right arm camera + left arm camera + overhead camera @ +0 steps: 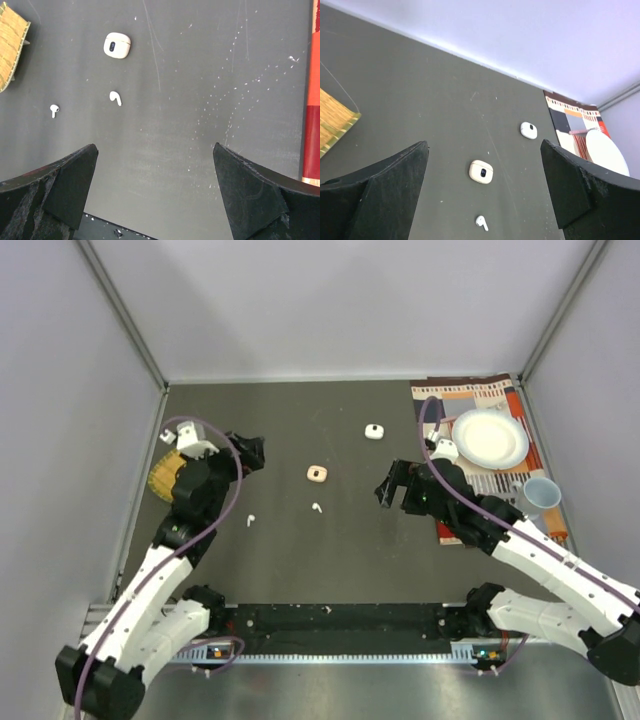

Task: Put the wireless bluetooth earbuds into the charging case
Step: Move the charging case to the center of the board.

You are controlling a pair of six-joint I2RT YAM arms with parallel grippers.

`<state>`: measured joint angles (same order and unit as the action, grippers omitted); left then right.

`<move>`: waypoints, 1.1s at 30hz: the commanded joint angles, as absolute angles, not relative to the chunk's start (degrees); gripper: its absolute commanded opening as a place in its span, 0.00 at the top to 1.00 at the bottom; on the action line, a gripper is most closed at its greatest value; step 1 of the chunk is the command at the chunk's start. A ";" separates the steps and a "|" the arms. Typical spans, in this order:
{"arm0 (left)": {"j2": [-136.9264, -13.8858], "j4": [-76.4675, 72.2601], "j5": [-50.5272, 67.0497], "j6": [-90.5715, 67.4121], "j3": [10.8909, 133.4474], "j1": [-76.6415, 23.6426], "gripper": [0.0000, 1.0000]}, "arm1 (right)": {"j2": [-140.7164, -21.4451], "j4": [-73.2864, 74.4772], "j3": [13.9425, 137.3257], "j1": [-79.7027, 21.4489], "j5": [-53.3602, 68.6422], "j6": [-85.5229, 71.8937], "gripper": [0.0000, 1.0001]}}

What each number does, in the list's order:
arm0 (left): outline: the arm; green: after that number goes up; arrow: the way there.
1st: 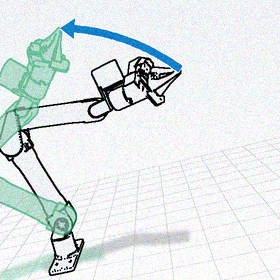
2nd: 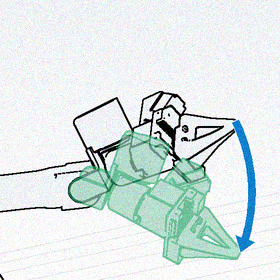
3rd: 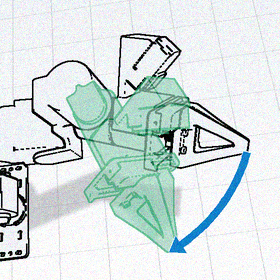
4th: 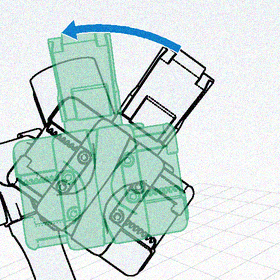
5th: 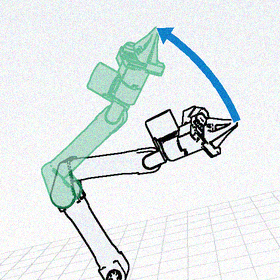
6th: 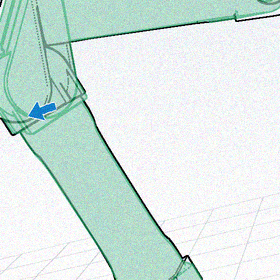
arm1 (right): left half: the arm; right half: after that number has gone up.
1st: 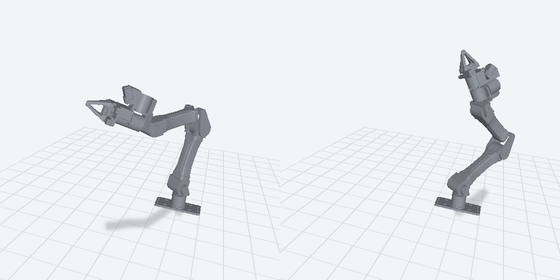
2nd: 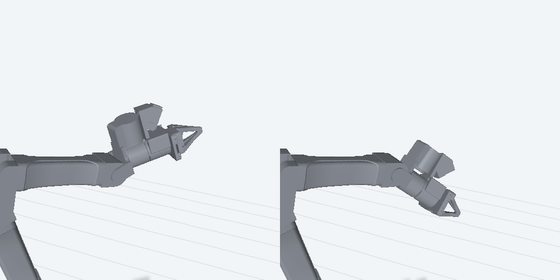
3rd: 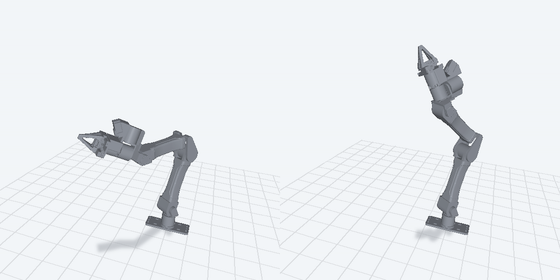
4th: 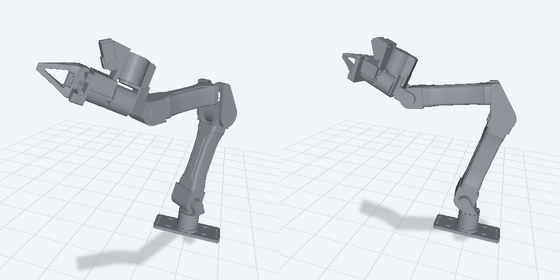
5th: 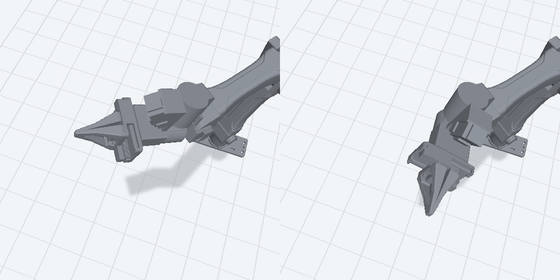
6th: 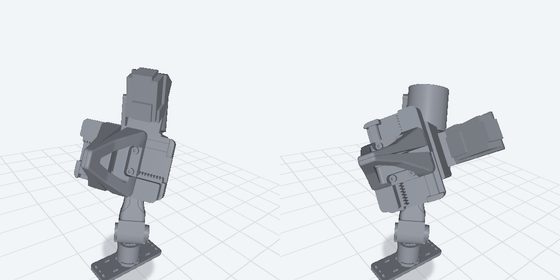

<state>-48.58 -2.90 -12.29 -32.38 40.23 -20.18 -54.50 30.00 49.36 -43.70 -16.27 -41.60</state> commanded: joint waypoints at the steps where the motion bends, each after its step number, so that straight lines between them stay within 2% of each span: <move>1: -43.77 -7.38 -16.35 -29.34 34.63 -19.86 0.01 | -53.52 28.83 49.75 -43.15 -19.25 -40.96 0.01; 10: -46.77 7.13 -13.89 -33.32 47.72 -19.86 0.01 | -55.63 28.48 51.24 -43.07 -17.84 -41.31 0.01; 16: -38.42 -3.07 -9.93 -26.46 39.39 -19.86 0.01 | -57.30 28.04 52.91 -42.98 -17.67 -40.52 0.01; 20: -38.14 4.46 -14.06 -28.04 41.92 -19.86 0.01 | -59.40 28.39 54.05 -42.28 -17.93 -41.92 0.01; 28: -37.70 7.20 -13.35 -26.19 44.73 -19.86 0.01 | -67.49 29.71 59.23 -37.89 -15.74 -44.03 0.01; 32: -38.23 9.49 -12.05 -26.02 46.05 -19.86 0.02 | -73.81 29.88 64.05 -33.41 -10.82 -43.16 0.01; 33: -38.23 10.28 -11.08 -24.01 46.05 -19.86 0.05 | -76.96 29.88 65.12 -32.70 -8.72 -42.20 0.01</move>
<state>-38.04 8.88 -12.91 -27.18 42.96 -20.12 -70.96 30.11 59.13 -36.49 -13.93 -43.29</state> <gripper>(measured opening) 0.986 0.988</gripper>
